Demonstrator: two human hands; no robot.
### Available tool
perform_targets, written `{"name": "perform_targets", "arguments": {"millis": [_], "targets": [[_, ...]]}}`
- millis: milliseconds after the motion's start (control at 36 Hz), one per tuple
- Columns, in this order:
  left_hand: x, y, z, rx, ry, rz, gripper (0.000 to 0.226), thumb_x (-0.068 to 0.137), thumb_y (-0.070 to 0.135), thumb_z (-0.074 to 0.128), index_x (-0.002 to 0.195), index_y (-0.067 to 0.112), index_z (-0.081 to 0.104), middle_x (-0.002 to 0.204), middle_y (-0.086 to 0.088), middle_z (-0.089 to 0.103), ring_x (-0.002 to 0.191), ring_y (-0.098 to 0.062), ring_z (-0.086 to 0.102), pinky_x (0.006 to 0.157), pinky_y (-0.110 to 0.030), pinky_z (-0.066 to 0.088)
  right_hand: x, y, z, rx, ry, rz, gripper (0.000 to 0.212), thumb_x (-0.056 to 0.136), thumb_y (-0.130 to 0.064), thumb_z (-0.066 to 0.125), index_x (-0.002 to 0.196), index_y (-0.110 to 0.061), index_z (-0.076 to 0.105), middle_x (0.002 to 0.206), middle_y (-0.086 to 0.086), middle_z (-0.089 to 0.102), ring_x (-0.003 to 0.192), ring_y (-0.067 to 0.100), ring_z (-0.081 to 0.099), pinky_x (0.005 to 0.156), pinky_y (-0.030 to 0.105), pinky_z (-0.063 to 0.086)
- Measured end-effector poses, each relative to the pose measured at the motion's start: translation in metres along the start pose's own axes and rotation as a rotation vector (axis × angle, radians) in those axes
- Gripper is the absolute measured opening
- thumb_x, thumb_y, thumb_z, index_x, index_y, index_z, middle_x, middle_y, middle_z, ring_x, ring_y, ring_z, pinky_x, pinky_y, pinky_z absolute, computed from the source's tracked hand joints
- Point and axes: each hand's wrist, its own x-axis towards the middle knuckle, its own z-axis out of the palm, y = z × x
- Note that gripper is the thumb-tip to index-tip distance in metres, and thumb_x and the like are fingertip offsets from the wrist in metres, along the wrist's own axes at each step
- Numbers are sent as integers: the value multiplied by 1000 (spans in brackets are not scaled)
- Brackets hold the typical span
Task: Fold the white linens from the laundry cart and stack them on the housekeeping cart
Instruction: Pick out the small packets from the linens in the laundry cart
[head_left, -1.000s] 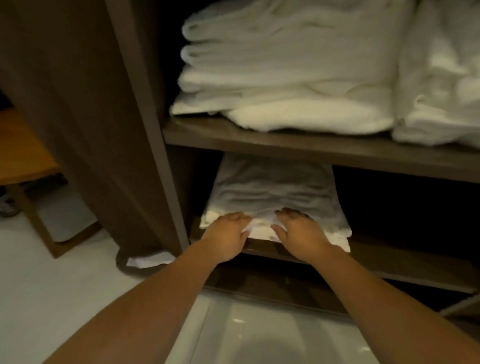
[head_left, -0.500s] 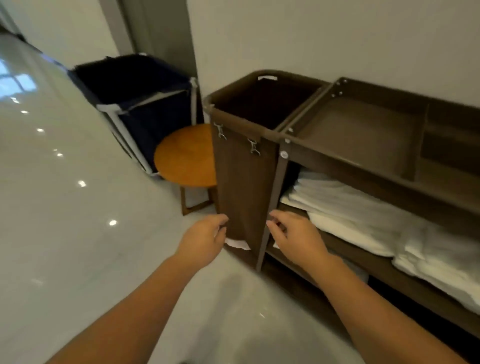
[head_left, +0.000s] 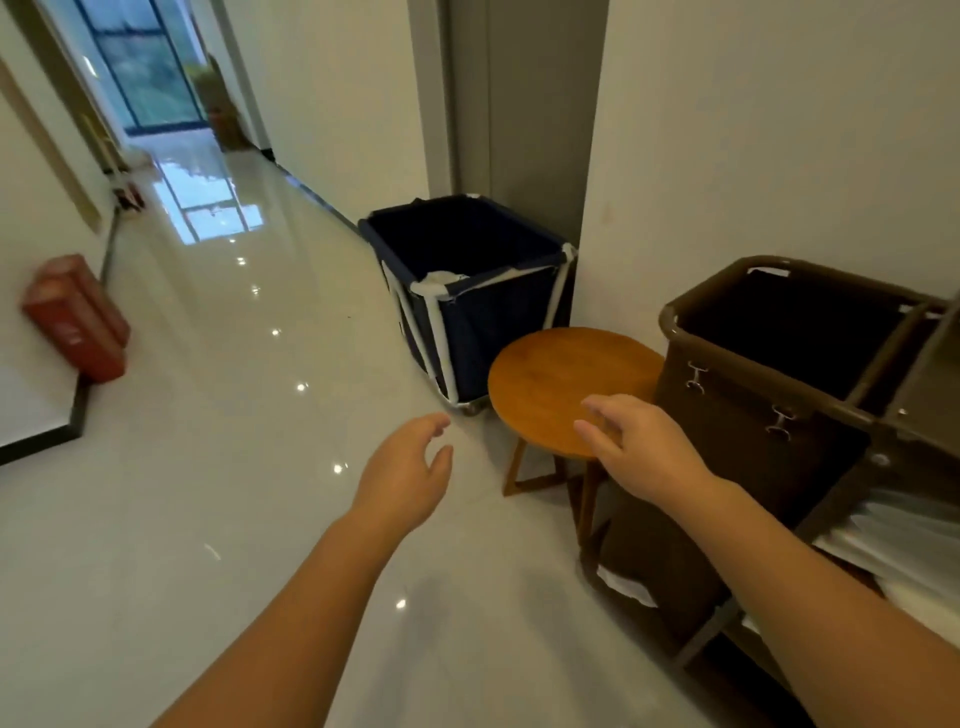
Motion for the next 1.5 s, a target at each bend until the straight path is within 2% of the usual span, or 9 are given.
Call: {"name": "perform_targets", "arguments": {"millis": [167, 389, 722, 833, 972, 1111, 1250, 1444, 1500], "targets": [[31, -47, -25, -5, 21, -31, 38, 97, 25, 53, 135, 22, 51, 128, 4, 56, 114, -10, 52, 94, -20, 39, 51, -39, 31, 2, -36, -23, 47, 97, -41, 49, 139, -20, 49, 136, -2, 53, 123, 14, 49, 102, 33, 43], [105, -92, -23, -19, 33, -59, 37, 96, 24, 54, 134, 24, 51, 127, 7, 56, 113, -8, 52, 95, -21, 40, 146, -52, 60, -3, -50, -28, 44, 98, -38, 49, 137, -18, 50, 134, 0, 54, 120, 16, 51, 100, 33, 44], [319, -143, -18, 23, 63, -142, 38, 97, 23, 53, 135, 25, 50, 127, 8, 55, 115, -9, 52, 95, -20, 38, 380, -26, 116, 45, -117, -52, 44, 98, -37, 49, 139, -23, 48, 138, -4, 51, 124, 14, 48, 100, 29, 41], [387, -158, -20, 54, 77, -137, 37, 95, 19, 55, 132, 20, 53, 124, 5, 58, 113, -12, 55, 95, -19, 38, 465, -21, 120, 11, -133, -85, 44, 97, -41, 49, 138, -25, 48, 135, -6, 52, 119, 11, 51, 97, 27, 46], [454, -184, -19, 45, 69, -168, 36, 94, 17, 57, 130, 19, 55, 123, 4, 60, 110, -12, 56, 96, -20, 38, 541, -18, 133, 17, -149, -120, 44, 97, -40, 50, 137, -20, 50, 132, -5, 56, 116, 10, 53, 94, 22, 44], [524, -219, -15, 27, 46, -182, 36, 95, 18, 56, 131, 20, 54, 123, 4, 59, 110, -11, 55, 94, -19, 37, 606, -12, 155, 6, -177, -64, 46, 97, -42, 49, 138, -22, 49, 137, -6, 52, 122, 11, 51, 99, 28, 45], [599, -265, -9, 6, -10, -158, 37, 95, 19, 56, 132, 22, 53, 123, 7, 58, 111, -11, 55, 95, -20, 38, 676, -12, 184, -38, -142, -12, 45, 97, -42, 48, 137, -21, 51, 134, -5, 54, 119, 11, 51, 97, 26, 43], [724, -350, -30, 11, -67, -48, 36, 95, 16, 56, 130, 19, 55, 124, 2, 59, 111, -13, 55, 99, -25, 40, 789, -41, 240, -46, -100, 80, 44, 97, -39, 49, 135, -16, 53, 134, 1, 54, 121, 15, 49, 98, 25, 37], [755, -371, -41, 23, -104, -27, 36, 95, 17, 56, 131, 19, 55, 125, 3, 59, 111, -13, 55, 98, -22, 39, 814, -55, 252, -34, -112, 125, 42, 97, -37, 50, 133, -16, 55, 134, 3, 54, 119, 17, 50, 98, 26, 37]]}}
